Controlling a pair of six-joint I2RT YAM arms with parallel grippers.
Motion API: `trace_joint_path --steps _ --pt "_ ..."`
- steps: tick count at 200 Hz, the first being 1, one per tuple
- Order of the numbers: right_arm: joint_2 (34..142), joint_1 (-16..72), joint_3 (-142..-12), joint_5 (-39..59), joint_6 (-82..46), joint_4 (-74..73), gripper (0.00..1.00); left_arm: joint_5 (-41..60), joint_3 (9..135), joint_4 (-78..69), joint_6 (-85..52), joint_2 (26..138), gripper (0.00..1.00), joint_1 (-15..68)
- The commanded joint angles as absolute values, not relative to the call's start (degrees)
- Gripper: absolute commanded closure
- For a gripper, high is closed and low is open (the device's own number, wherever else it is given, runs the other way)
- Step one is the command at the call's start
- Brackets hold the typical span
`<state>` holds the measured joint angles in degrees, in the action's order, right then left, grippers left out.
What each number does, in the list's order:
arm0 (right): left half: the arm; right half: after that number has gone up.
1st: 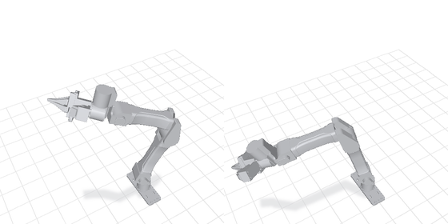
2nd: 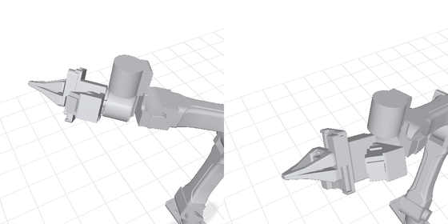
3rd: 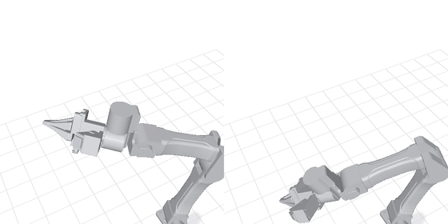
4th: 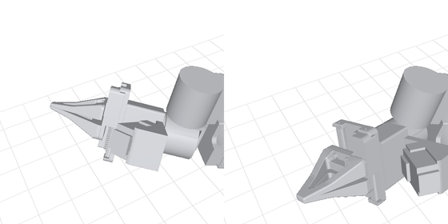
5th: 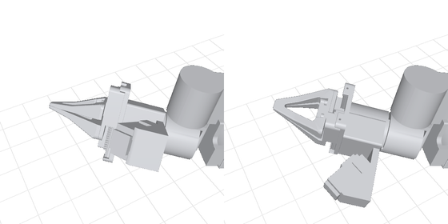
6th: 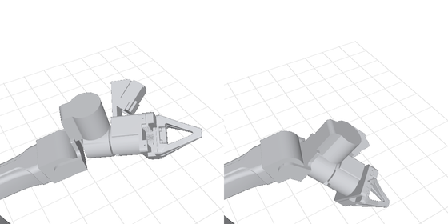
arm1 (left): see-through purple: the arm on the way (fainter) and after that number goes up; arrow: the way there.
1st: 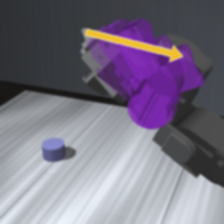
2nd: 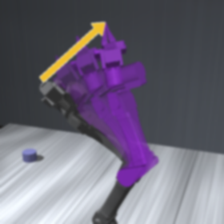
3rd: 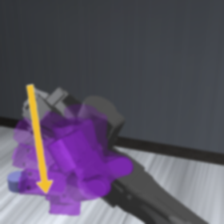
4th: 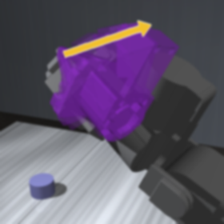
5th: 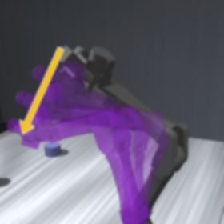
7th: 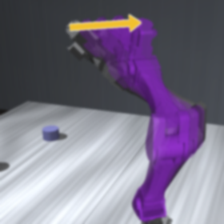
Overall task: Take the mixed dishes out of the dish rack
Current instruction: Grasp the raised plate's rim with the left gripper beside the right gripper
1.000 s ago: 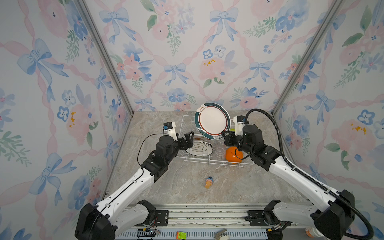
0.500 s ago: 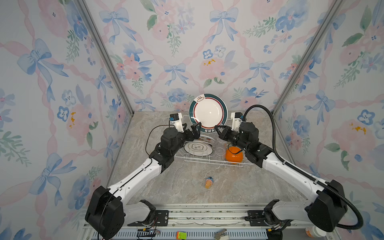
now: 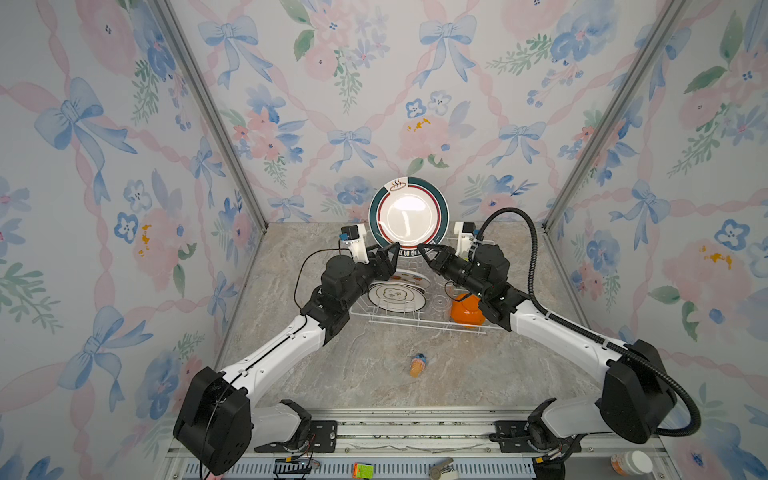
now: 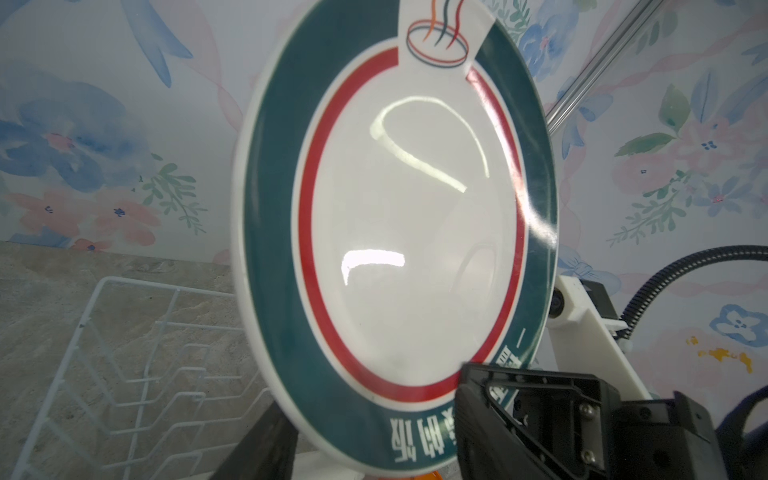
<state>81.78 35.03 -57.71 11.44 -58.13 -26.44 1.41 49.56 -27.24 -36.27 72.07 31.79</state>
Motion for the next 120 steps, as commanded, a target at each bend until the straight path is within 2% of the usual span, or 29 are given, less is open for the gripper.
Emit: trace_joint_path --steps 1,53,68,95,111,120 --pt "82.40 36.03 -57.67 13.50 -58.76 -32.04 1.00 2.55 48.91 -31.99 -36.42 72.16 0.41 32.17" --pt "83.56 36.51 -58.56 15.53 -59.44 -32.44 1.00 3.25 49.54 -34.37 -37.90 73.01 0.43 31.48" --pt "83.58 36.89 -58.88 15.68 -58.99 -32.01 1.00 4.15 50.21 -34.36 -39.14 73.85 0.47 31.06" --pt "83.50 37.28 -59.29 15.82 -57.84 -30.69 1.00 6.61 51.48 -34.30 -40.14 74.98 0.49 30.20" --pt "83.35 37.52 -59.63 15.73 -57.03 -29.81 1.00 7.44 51.77 -34.39 -40.90 75.25 0.53 29.82" --pt "83.41 37.77 -59.92 15.82 -56.54 -29.34 1.00 7.53 51.86 -34.36 -41.32 75.28 0.59 29.62"
